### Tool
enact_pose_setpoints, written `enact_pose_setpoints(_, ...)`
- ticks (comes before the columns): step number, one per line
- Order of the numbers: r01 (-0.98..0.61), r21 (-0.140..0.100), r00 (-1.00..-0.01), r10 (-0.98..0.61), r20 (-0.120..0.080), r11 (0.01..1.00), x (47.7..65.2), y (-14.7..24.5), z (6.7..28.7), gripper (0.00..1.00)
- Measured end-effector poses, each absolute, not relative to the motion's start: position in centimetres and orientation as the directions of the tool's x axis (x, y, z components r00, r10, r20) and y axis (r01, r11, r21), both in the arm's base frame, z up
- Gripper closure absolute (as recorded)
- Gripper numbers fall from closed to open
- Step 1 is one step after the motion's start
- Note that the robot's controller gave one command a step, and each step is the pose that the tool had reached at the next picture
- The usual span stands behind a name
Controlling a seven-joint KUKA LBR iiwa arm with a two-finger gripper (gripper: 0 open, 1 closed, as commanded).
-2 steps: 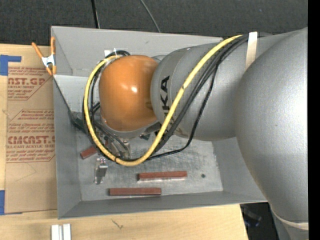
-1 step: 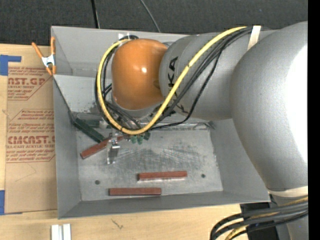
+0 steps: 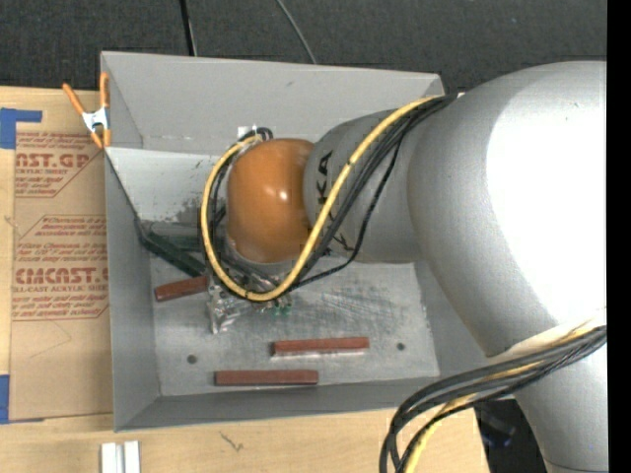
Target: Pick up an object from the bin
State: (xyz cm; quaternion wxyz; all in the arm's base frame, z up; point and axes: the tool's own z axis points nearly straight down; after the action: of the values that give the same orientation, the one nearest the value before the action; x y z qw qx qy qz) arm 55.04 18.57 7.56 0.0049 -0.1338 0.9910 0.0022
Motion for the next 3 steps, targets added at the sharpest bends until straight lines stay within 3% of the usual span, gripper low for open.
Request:
enact_pose_setpoints(1,-0.265,0.003,-0.964,-0.265,-0.007,0.964,54.9,18.5,7.4,0.00)
enact_pose_setpoints(2,-0.265,0.003,-0.964,-0.265,-0.008,0.964,54.9,18.5,7.4,0.00)
enact_pose_setpoints(3,-0.276,0.002,-0.961,-0.276,0.003,0.961,56.0,14.2,11.6,0.00)
